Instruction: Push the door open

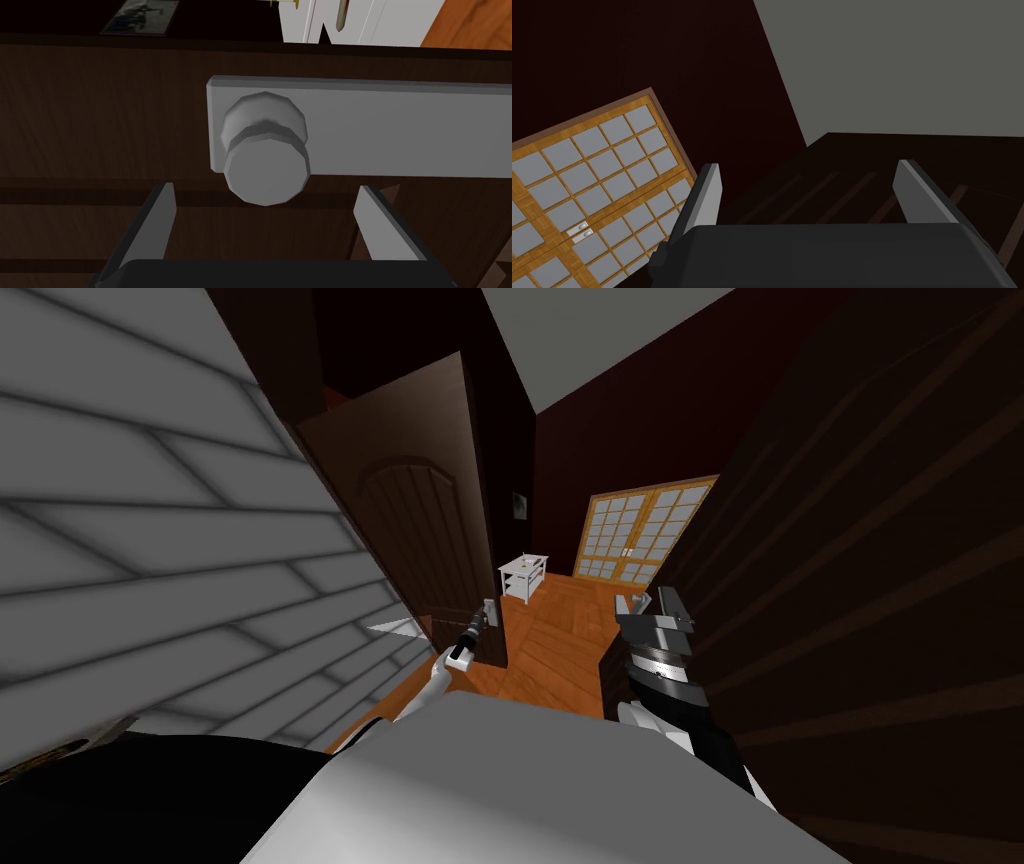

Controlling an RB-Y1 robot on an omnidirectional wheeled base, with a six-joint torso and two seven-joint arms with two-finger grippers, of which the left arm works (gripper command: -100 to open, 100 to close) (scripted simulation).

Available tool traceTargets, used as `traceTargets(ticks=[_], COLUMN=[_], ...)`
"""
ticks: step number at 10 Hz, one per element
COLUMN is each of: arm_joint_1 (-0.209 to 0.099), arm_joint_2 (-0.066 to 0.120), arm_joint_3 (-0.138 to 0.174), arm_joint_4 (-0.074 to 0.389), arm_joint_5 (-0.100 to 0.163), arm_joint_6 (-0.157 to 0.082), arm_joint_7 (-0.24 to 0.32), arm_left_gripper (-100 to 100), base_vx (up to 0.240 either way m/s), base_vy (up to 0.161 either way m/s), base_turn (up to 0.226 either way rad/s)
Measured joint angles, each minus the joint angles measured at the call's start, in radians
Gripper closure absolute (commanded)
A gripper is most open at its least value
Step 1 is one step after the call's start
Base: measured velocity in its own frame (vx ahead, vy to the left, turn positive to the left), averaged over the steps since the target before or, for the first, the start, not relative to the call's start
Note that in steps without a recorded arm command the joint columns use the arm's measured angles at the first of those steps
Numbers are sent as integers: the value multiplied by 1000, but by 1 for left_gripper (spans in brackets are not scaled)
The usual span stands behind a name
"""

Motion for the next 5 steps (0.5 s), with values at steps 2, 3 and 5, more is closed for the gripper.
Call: traceTargets(ticks=[2, 3, 5], arm_joint_1=[-8, -8, -10], arm_joint_2=[-7, -8, -7], arm_joint_3=[8, 8, 9], arm_joint_4=[13, 14, 12], arm_joint_5=[-1, -1, -1], arm_joint_6=[-7, -8, -8], arm_joint_7=[-7, -8, -7], arm_left_gripper=[-100, 100, 100], base_vx=[135, -10, -27], base_vy=[-14, 0, 5], base_turn=[-13, 4, -5])
